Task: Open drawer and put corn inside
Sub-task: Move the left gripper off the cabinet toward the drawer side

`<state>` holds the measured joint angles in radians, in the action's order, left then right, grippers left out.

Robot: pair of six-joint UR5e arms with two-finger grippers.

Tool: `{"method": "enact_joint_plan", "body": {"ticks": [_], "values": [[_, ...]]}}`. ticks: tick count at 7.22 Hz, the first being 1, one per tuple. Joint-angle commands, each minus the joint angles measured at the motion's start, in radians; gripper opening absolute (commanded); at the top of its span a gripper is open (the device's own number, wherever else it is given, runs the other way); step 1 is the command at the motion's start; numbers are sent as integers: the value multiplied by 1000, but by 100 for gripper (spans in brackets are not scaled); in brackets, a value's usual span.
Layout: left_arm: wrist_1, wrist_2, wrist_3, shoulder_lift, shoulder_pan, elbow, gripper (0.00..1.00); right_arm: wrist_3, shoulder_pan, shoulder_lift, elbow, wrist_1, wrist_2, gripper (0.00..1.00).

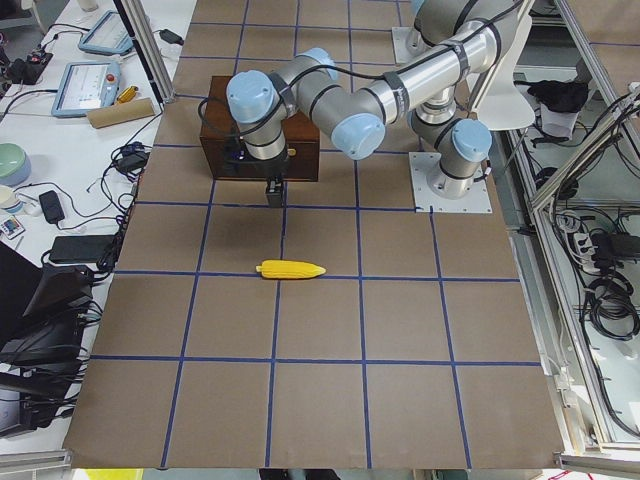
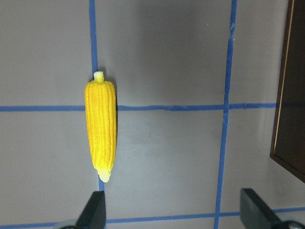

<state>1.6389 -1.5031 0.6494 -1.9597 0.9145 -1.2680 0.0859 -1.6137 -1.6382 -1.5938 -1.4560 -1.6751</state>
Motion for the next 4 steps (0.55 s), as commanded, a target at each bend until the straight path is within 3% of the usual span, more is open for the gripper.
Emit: {"method": "enact_joint_plan", "body": {"ticks": [1,3,4], "values": [[1,192,-5,-53,10,-14,100,0,0,0,0,-1,0,100],[-1,333,-4,-74,44,-56,100,0,0,0,0,-1,0,100],[1,355,-10,-80,88,-62,100,0,0,0,0,-1,0,100]]}}
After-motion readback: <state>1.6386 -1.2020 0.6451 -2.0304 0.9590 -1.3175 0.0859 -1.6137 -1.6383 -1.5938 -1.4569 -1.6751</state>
